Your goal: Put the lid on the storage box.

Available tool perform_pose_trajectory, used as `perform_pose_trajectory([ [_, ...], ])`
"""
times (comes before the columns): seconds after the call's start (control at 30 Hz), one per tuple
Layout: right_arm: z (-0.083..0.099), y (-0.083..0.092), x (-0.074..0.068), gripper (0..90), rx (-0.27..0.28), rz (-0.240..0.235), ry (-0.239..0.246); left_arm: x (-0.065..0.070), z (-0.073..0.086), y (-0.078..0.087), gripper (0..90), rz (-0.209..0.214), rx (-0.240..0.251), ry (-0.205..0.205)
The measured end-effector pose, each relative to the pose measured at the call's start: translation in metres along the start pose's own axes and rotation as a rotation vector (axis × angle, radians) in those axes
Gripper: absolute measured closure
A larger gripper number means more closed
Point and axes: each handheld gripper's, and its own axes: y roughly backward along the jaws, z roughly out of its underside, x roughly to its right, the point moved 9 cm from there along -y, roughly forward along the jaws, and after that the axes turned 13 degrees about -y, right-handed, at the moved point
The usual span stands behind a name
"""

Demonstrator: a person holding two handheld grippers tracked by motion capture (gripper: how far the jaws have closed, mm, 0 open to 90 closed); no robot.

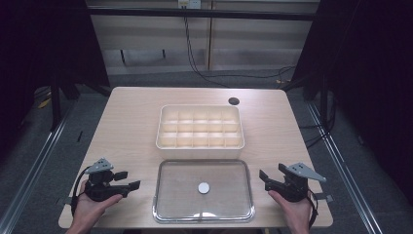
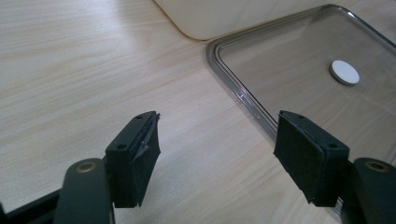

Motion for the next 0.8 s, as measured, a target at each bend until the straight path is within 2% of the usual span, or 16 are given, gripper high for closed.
perform_pose_trajectory([
  [0.07,0.001,-0.001,0.000,21.4,-0.005,0.001,0.005,-0.001,0.000,0.000,28.7,-0.004,0.000,0.018],
  [0.17,0.001,0.001,-0.003,26.1,-0.018,-0.027,0.001,-0.001,0.000,0.000,30.7,-0.002,0.008,0.025],
  [0.2,0.001,0.002,-0.005,27.4,-0.018,-0.038,-0.002,-0.001,0.000,0.001,31.6,0.004,0.008,0.018],
  [0.27,0.000,0.004,-0.007,28.3,-0.016,-0.058,-0.002,0.002,0.000,0.001,39.5,0.029,0.010,0.001],
  [0.3,0.000,0.004,-0.008,28.2,-0.019,-0.063,-0.004,0.002,0.000,0.001,39.2,0.029,0.010,0.001],
  [0.37,0.001,0.005,-0.008,27.6,-0.030,-0.063,-0.020,0.001,-0.005,0.004,40.6,-0.011,0.038,-0.033],
  [0.43,0.003,0.005,-0.010,30.6,-0.053,-0.068,-0.035,0.001,-0.006,0.004,43.6,-0.006,0.044,-0.030],
  [0.47,0.004,0.006,-0.012,30.6,-0.082,-0.072,-0.037,0.000,-0.006,0.003,46.7,-0.014,0.051,-0.054],
  [0.57,0.004,0.007,-0.015,34.5,-0.088,-0.079,-0.040,0.000,-0.005,0.000,51.8,-0.014,0.053,-0.064],
  [0.6,0.003,0.007,-0.019,33.8,-0.085,-0.095,-0.040,0.002,-0.004,-0.002,52.2,-0.021,0.029,-0.075],
  [0.63,0.002,0.007,-0.020,33.8,-0.079,-0.099,-0.041,0.003,-0.004,-0.002,50.5,-0.016,0.007,-0.065],
  [0.67,0.001,0.007,-0.022,33.9,-0.077,-0.108,-0.038,0.003,-0.004,-0.002,48.4,-0.016,0.007,-0.065],
  [0.7,-0.001,0.008,-0.023,33.8,-0.075,-0.108,-0.028,0.004,-0.007,0.000,48.3,-0.012,0.006,-0.040],
  [0.73,-0.003,0.008,-0.022,32.7,-0.068,-0.090,-0.023,0.005,-0.010,0.001,47.8,-0.011,0.011,-0.042],
  [0.77,-0.005,0.007,-0.024,32.4,-0.058,-0.092,-0.022,0.005,-0.010,0.001,45.7,-0.011,0.011,-0.042],
  [0.8,-0.007,0.007,-0.026,32.5,-0.066,-0.105,-0.031,0.006,-0.013,0.001,45.3,-0.002,0.003,-0.009],
])
